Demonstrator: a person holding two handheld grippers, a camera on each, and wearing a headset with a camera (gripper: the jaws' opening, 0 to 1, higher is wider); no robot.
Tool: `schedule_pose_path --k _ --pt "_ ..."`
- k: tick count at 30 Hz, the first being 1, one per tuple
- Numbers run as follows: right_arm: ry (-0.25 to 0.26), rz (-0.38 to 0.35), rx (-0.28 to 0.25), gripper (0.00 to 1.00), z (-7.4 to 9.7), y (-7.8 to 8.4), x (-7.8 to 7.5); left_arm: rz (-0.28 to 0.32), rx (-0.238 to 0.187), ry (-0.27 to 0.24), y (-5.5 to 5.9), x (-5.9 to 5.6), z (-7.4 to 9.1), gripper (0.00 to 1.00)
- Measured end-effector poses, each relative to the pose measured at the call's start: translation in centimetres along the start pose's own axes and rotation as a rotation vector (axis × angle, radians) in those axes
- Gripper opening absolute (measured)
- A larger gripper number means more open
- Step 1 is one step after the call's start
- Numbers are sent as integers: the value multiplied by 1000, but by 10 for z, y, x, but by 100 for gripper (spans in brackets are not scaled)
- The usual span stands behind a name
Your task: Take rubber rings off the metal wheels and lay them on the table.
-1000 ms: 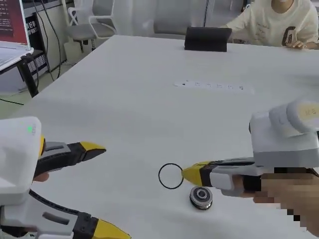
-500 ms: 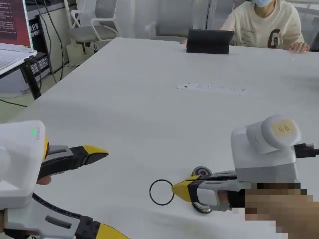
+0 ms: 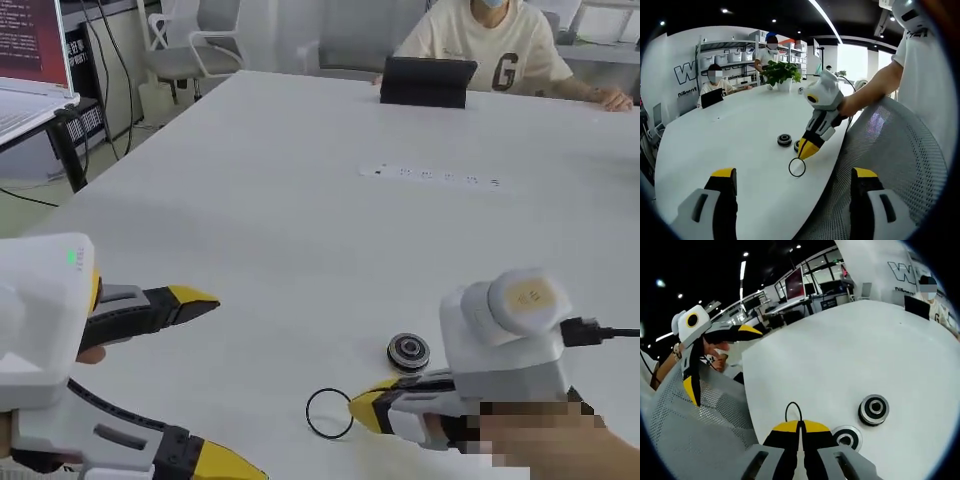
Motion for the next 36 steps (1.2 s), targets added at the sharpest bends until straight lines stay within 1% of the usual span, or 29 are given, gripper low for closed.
schedule_pose_path --k 4,6,8,9,10,14,17,24,28,32,36 --pt "19 20 3 0 0 1 -3 0 -2 0 0 0 0 93" --pt "29 25 -3 4 0 -1 -4 0 -2 1 0 0 1 93" --pt "33 29 -4 5 1 -2 -5 0 -2 1 0 -1 1 93" --pt "47 25 -18 4 0 -4 -7 0 -2 1 0 -1 1 93" --pt "41 31 -12 5 1 -4 -7 0 -3 1 0 -1 1 93" --pt "46 34 -23 5 5 -8 -8 1 -3 2 0 -1 1 93" --pt "53 60 -35 5 8 -13 -9 0 -2 0 0 -1 1 93" --pt "50 104 -60 7 14 -24 -6 -1 1 -2 0 -1 1 93" --pt "47 119 -80 8 19 -30 -6 1 2 -4 0 0 1 93" --pt "51 112 -116 11 26 -39 -8 4 2 -5 0 0 1 92" --pt "60 108 -140 12 33 -44 -11 4 4 -4 1 1 1 92"
Point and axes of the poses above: the centre of the closed fingertips' face, and the gripper's own axes: z roughly backward along the fingers, x roughly to its left, y roughly out of its underside, the point moved 3 cm from there along z, roughly backward along the fingers, and after that the axes turned 4 degrees about -x, right-handed, at the moved point
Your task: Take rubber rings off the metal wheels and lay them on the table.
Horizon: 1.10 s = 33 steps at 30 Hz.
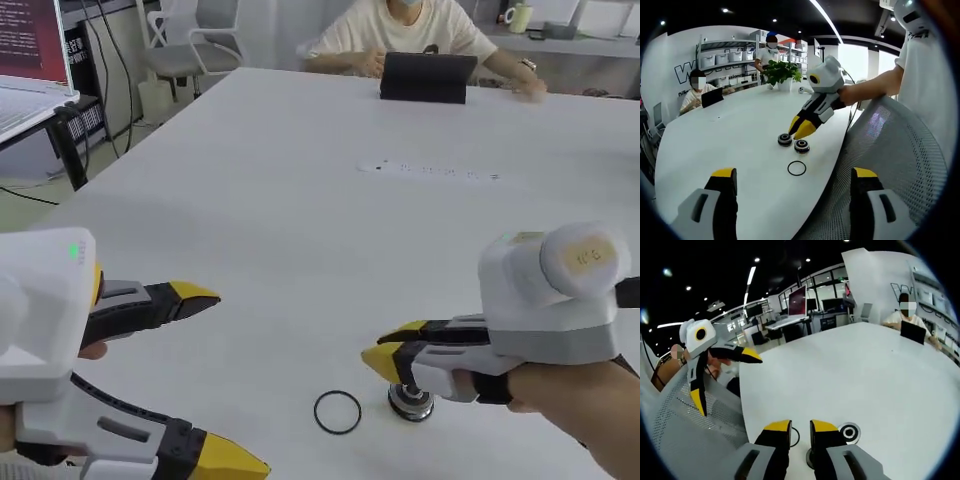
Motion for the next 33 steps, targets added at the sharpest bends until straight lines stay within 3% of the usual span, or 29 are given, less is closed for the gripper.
schedule_pose_path --k 9,17,24,33 --pt "28 -20 -51 13 14 -8 -15 3 -1 -1 0 1 0 92" --pt "73 -56 -73 13 27 -4 -33 0 3 0 0 1 -1 92" --pt "124 -42 -19 12 37 9 -49 -3 2 3 -1 0 -1 92" --pt "124 -148 25 11 44 29 -59 -2 -6 8 -2 -2 -1 92"
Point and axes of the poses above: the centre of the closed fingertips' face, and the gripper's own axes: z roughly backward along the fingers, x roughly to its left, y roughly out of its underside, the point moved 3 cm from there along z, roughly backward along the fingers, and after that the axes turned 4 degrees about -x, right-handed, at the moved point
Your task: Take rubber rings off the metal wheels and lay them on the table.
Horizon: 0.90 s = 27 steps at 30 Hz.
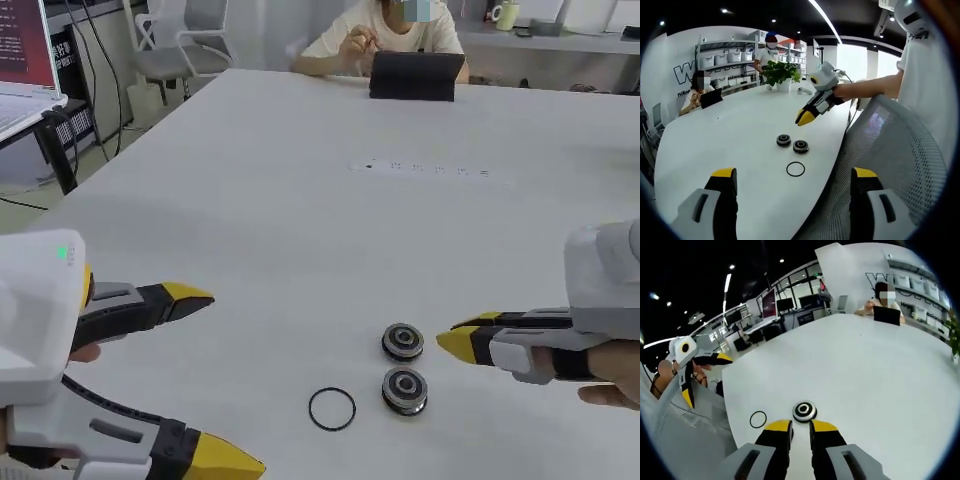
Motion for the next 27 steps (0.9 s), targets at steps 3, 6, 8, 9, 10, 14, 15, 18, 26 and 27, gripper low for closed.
schedule_pose_path --k 3,6,8,9,10,14,15,18,26,27 --pt "1 -11 28 12 1 7 -3 6 -8 0 -1 0 0 92" --pt "6 -13 64 12 3 15 -6 7 -23 3 -4 -1 1 92" --pt "6 -9 74 13 4 18 -6 18 -29 10 -4 -2 1 92" --pt "4 -9 75 13 4 18 -6 22 -33 15 -5 -2 1 92" --pt "1 -8 75 14 4 18 -5 21 -39 22 -7 -3 1 92" --pt "-36 36 92 18 2 23 2 8 -64 23 -16 -3 4 92" --pt "-44 53 99 19 2 24 4 8 -62 23 -17 -2 3 92" --pt "-72 91 119 21 -1 27 10 -11 -68 50 -28 -6 1 94" --pt "-129 131 154 23 -4 34 17 -116 -131 123 -75 -12 -14 93" --pt "-130 135 157 23 -4 35 17 -128 -133 137 -78 -13 -16 92"
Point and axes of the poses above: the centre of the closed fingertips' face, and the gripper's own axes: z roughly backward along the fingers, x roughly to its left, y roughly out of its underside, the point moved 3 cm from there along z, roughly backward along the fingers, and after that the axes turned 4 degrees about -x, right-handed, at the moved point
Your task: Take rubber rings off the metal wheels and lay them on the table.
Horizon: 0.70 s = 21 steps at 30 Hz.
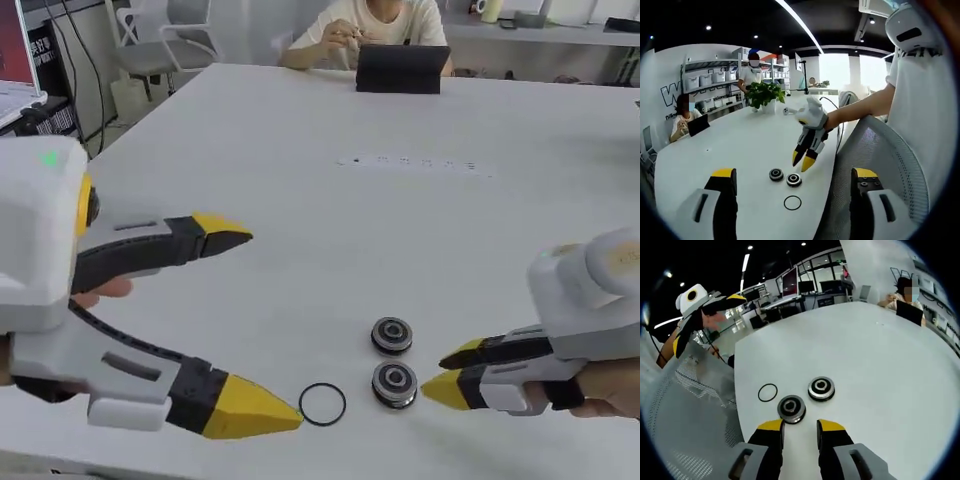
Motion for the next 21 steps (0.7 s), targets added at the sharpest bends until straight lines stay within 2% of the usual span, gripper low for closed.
schedule_pose_path --k 2,6,10,15,21 --pt "-5 4 6 23 0 1 -1 -29 1 31 -5 -1 -6 90" --pt "-6 11 16 23 -1 3 -1 -76 23 51 -10 6 -24 88" --pt "-16 18 23 23 -3 4 0 -94 6 84 -16 10 -41 85" --pt "-28 27 29 23 -4 6 3 -88 20 111 -9 16 -63 82" --pt "-30 32 27 23 -6 6 4 -81 29 156 0 14 -90 73"
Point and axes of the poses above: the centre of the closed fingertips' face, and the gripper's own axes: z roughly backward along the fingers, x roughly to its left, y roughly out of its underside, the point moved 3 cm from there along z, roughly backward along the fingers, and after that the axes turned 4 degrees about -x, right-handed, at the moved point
